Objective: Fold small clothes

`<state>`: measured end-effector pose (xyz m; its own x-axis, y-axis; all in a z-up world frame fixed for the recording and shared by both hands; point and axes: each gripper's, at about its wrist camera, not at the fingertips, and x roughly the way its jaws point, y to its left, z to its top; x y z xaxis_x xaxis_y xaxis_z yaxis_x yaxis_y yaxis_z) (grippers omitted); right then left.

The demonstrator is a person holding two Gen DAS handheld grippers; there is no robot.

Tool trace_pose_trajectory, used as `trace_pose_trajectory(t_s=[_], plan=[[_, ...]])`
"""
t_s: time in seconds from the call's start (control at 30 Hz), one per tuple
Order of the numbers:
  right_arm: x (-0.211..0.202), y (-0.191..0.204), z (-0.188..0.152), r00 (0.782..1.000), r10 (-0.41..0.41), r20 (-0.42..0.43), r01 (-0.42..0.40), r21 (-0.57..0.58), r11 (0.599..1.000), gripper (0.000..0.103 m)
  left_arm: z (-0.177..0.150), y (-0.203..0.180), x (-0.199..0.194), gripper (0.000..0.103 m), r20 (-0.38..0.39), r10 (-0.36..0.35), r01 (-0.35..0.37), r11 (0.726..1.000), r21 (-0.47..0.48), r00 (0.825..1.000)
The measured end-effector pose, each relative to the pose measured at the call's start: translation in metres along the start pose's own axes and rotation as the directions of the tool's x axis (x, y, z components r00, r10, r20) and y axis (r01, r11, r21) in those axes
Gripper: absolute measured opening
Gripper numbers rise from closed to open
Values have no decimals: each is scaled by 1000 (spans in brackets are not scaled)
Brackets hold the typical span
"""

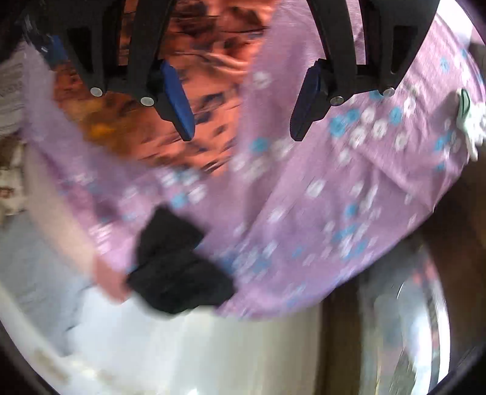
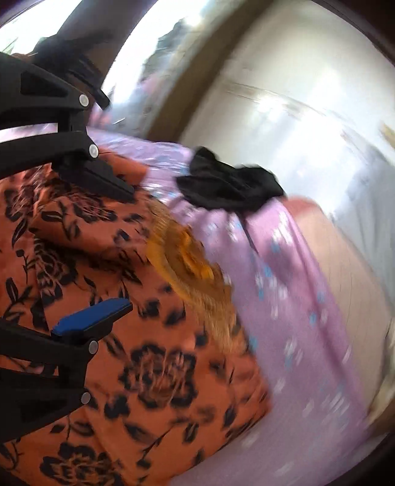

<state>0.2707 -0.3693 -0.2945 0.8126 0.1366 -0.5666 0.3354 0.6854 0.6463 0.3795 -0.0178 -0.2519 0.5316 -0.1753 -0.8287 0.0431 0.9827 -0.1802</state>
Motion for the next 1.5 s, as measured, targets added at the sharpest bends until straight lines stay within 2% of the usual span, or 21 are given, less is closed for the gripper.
trace_pose_trajectory(t_s=[0.07, 0.1, 0.17, 0.23, 0.33, 0.43, 0.47, 0.5, 0.57, 0.63, 0.8, 0.9, 0.97, 1.03, 1.1, 1.13, 1.2, 1.3, 1.33, 1.4, 1.5], plan=[[7, 31, -12, 999, -50, 1, 50, -174, 983, 71, -2, 11, 20, 65, -74, 28, -29, 999, -12, 997], [14, 46, -21, 997, -78, -9, 73, -267, 961, 71, -4, 15, 27, 65, -101, 41, -43, 999, -13, 994], [27, 66, -39, 993, -116, -37, 94, -377, 922, 71, -4, 21, 34, 65, -118, 50, -52, 998, -19, 992], [47, 83, -57, 981, -189, -45, 145, -479, 866, 71, -5, 21, 37, 65, -117, 60, -63, 998, -18, 991], [71, 90, -75, 964, -256, -78, 172, -554, 815, 71, -5, 19, 36, 65, -118, 46, -47, 999, -2, 992], [94, 86, -90, 930, -361, -72, 248, -603, 758, 68, -6, 12, 40, 65, -131, 53, -49, 998, 32, 990], [95, 85, -91, 927, -370, -59, 262, -605, 752, 59, -7, 10, 41, 65, -134, 56, -51, 998, 42, 989], [94, 83, -90, 926, -375, -39, 279, -596, 753, 52, -9, 10, 42, 65, -137, 57, -51, 997, 50, 989], [89, 77, -85, 920, -391, -18, 314, -564, 764, 22, -10, 6, 43, 65, -139, 58, -50, 997, 58, 989], [81, 66, -75, 920, -392, -18, 330, -506, 797, 6, -11, 1, 42, 65, -136, 56, -48, 997, 61, 989], [34, 26, -35, 951, -309, 23, 306, -233, 923, 6, -9, -9, 37, 65, -102, 73, -64, 994, 87, 992], [4, -14, -17, 953, -302, 24, 303, -52, 952, 6, -12, -16, 38, 65, -95, 92, -81, 990, 116, 991], [-4, -45, -14, 948, -318, -29, 319, 49, 946, 6, -17, -23, 42, 65, -102, 104, -89, 986, 143, 989], [-8, -77, -16, 945, -298, -135, 319, 173, 932, 10, -22, -32, 46, 65, -105, 112, -92, 980, 178, 988], [-11, -111, -19, 961, -170, -216, 241, 369, 898, 11, -30, -43, 50, 65, -107, 123, -97, 969, 225, 987], [-16, -125, -20, 970, -122, -209, 206, 452, 868, 11, -35, -50, 52, 65, -105, 131, -100, 961, 258, 986], [-32, -140, -19, 977, -136, -163, 203, 531, 823, 12, -42, -60, 54, 66, -101, 141, -104, 945, 310, 985], [-59, -150, -9, 967, -251, -43, 229, 578, 784, 14, -51, -71, 57, 66, -79, 169, -127, 919, 374, 982], [-67, -146, -6, 959, -283, 8, 229, 566, 792, 14, -54, -74, 60, 66, -75, 180, -138, 910, 390, 981], [-66, -126, 6, 953, -298, 45, 246, 456, 855, 15, -58, -78, 66, 66, -85, 197, -145, 898, 415, 977], [-49, -114, 29, 961, -274, 33, 247, 337, 909, 17, -59, -80, 68, 66, -93, 189, -134, 900, 415, 978]])
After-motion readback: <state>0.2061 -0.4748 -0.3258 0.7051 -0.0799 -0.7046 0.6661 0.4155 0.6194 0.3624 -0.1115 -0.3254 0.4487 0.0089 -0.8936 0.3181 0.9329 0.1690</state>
